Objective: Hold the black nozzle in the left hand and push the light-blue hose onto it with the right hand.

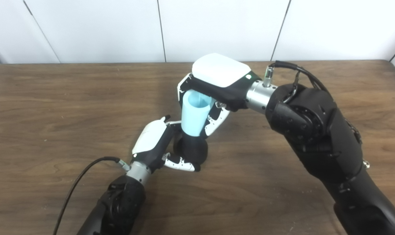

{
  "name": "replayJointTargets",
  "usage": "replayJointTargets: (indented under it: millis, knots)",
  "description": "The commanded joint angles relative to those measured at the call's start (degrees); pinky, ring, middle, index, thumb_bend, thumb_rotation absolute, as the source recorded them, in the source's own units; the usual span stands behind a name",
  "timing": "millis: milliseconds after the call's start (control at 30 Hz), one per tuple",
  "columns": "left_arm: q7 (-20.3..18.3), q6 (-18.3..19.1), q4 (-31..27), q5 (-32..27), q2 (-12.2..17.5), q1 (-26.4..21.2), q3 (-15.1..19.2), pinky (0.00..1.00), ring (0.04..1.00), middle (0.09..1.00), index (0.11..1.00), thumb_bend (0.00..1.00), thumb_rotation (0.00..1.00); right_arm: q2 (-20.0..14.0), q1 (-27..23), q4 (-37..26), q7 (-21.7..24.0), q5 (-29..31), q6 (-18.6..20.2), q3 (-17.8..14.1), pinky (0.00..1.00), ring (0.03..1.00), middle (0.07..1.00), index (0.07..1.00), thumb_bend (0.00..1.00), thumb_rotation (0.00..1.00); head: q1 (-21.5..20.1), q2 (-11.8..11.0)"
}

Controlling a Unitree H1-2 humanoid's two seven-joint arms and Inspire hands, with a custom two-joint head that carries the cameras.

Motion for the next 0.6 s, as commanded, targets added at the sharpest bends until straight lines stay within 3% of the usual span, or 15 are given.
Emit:
replayJointTargets:
  millis: [0, 567]
  knots:
    - [-4.28, 3.15, 3.86, 0.0, 0.69, 3.54, -1.61, 1.0, 0.78, 0.536, 0.449, 0.52, 0.0, 0.33, -2.3, -0.16, -0.33, 0.78, -0.3, -0.31, 0.3, 0.425, 0.518, 0.498, 0.5, 0.0, -0.03, 0.06]
    - [-4.44, 2.91, 3.87, -0.38, 0.67, 3.58, -1.57, 1.0, 0.777, 0.542, 0.444, 0.51, 0.0, 1.8, -1.74, 1.77, -2.44, -1.48, -0.99, 0.31, 0.3, 0.428, 0.515, 0.497, 0.5, 0.0, 0.07, 0.13]
